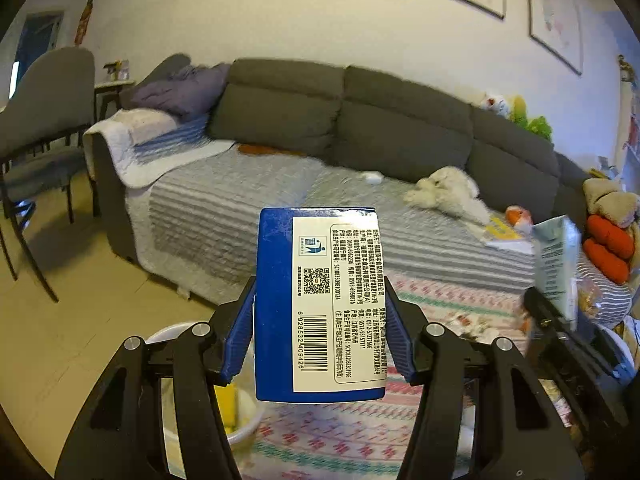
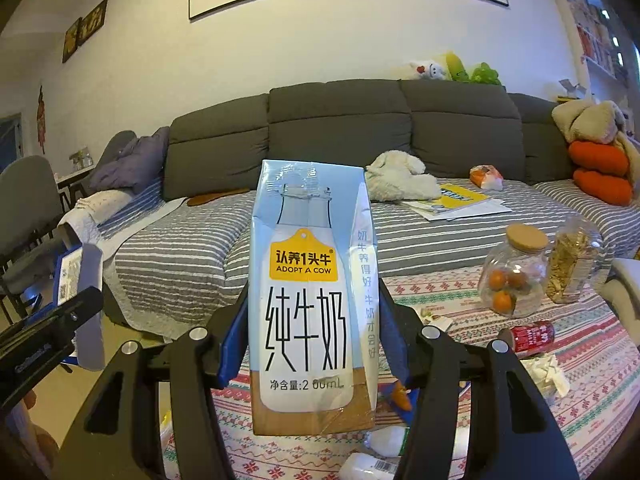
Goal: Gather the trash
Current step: 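Lift and carry the box and carton with both tools toward the white bin, then drop the blue box into the white bin by opening the left tool, then drop the milk carton into the white bin by opening the right tool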
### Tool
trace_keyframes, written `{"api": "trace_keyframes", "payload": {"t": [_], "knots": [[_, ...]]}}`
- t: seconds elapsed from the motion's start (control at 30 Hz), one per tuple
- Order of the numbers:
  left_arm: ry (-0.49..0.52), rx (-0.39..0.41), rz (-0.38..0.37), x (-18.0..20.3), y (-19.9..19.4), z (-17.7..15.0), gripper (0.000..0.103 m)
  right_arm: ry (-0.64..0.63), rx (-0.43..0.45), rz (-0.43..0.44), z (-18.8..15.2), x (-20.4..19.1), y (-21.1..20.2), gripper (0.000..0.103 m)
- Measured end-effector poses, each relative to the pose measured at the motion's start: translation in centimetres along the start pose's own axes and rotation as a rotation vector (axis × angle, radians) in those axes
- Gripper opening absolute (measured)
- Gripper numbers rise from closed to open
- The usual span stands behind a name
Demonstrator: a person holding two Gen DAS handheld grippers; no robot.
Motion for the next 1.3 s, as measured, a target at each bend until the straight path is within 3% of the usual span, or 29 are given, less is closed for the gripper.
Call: {"api": "trace_keyframes", "payload": {"t": [0.17, 0.4, 0.57, 0.67, 0.8, 1.1, 1.3], "knots": [[-0.053, -0.105, 0.009, -3.1, 1.9, -1.3, 0.055, -0.024, -0.011, 0.014, -0.6, -1.1, 0.3, 0.056], [-0.079, -0.152, 0.073, -6.1, 2.5, -2.0, 0.055, -0.043, -0.027, 0.043, -1.2, -2.2, 0.6, 0.056], [-0.116, -0.23, 0.098, -8.2, 3.8, -3.2, 0.056, -0.069, -0.034, 0.071, -2.0, -3.4, 0.5, 0.056], [-0.142, -0.275, 0.126, -9.3, 4.5, -3.7, 0.071, -0.092, -0.041, 0.083, -2.5, -4.1, 0.5, 0.056], [-0.172, -0.268, 0.14, -10.4, 3.7, -3.3, 0.085, -0.104, -0.063, 0.107, -3.2, -5.0, 0.9, 0.056], [-0.227, -0.122, 0.258, -14.2, -1.4, -0.8, 0.095, -0.129, -0.149, 0.179, -5.5, -9.2, 2.7, 0.056], [-0.283, -0.076, 0.312, -17.7, -3.7, -0.4, 0.095, -0.143, -0.198, 0.243, -7.9, -14.3, 4.2, 0.056]]}}
Point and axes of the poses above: each gripper's, at about its wrist camera, not at the fingertips, and y roughly the way its jaws point, x to its right, z to its top, the point moved 2 cm from there along y, roughly the way its jaws point, and after that the axes turned 12 degrees about y, right-handed, at the moved point
